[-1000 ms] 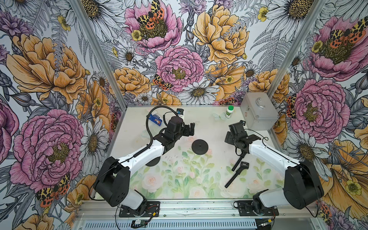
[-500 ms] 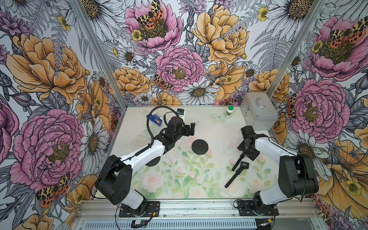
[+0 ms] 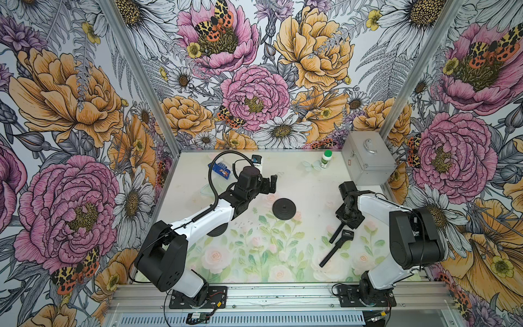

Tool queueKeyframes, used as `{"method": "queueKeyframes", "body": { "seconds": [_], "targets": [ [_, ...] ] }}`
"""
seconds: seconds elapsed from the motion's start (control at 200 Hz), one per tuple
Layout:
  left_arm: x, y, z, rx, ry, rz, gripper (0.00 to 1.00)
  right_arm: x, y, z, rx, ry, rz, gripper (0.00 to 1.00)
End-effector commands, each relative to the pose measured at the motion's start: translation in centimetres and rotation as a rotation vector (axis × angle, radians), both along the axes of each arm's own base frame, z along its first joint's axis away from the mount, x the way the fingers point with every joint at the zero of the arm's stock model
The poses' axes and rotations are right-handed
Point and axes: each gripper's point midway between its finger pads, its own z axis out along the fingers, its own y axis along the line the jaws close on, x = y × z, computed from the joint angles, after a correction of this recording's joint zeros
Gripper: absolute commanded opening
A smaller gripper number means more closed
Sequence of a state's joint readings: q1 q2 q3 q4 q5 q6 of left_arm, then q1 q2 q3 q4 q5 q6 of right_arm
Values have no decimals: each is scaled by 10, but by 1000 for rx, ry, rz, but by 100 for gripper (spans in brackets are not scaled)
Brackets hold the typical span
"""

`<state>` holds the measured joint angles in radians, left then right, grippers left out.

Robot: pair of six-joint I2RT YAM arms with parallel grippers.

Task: Assemble a microphone stand
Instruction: Pick up the microphone stand pole from the center of the board.

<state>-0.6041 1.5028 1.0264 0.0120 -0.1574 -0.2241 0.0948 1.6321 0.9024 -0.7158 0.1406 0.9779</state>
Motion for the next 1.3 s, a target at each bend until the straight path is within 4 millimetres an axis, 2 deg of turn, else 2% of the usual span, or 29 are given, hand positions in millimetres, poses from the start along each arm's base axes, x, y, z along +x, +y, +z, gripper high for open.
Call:
{"method": "queueKeyframes", "body": {
  "seconds": [0.0, 0.135, 0.225, 0.33, 0.495, 0.53, 0.575, 0.655, 0.746, 0.836, 0.986, 1.121, 1.231, 1.296],
  "targets": [
    [-3, 4, 15, -4, -41, -3, 99, 7, 6, -4, 16, -21, 21, 30],
    [-3, 7, 20, -7, -49, 8, 99, 14, 9, -3, 33, -45, 37, 24],
    [-2, 2, 21, -18, -13, -40, 99, 22, 11, 4, 39, -95, 49, 21],
    [-1, -5, 27, -31, 6, -88, 99, 35, 8, 19, 13, -169, 79, 21],
    [-6, -15, 36, -69, 12, -200, 99, 67, 8, 60, -31, -369, 169, 21],
    [-9, -17, 38, -73, 12, -236, 98, 75, 9, 72, -37, -418, 192, 18],
    [-15, -25, 40, -72, 9, -303, 99, 86, 12, 89, -41, -469, 249, 14],
    [-30, -45, 47, -77, -16, -464, 98, 102, 21, 123, -50, -557, 350, 14],
    [-58, -69, 57, -77, -63, -668, 99, 116, 44, 157, -2, -700, 494, 15],
    [-76, -88, 62, -60, -104, -768, 99, 121, 76, 190, 93, -836, 665, 17],
    [-74, -99, 56, -67, -96, -767, 99, 115, 121, 242, 216, -1020, 883, 19],
    [-77, -106, 57, -118, -122, -793, 99, 97, 160, 278, 274, -1126, 1064, 21],
    [-81, -117, 58, -142, -127, -816, 99, 83, 182, 302, 320, -1233, 1156, 21],
    [-85, -124, 58, -156, -137, -828, 98, 77, 188, 315, 346, -1304, 1174, 21]
  ]
}}
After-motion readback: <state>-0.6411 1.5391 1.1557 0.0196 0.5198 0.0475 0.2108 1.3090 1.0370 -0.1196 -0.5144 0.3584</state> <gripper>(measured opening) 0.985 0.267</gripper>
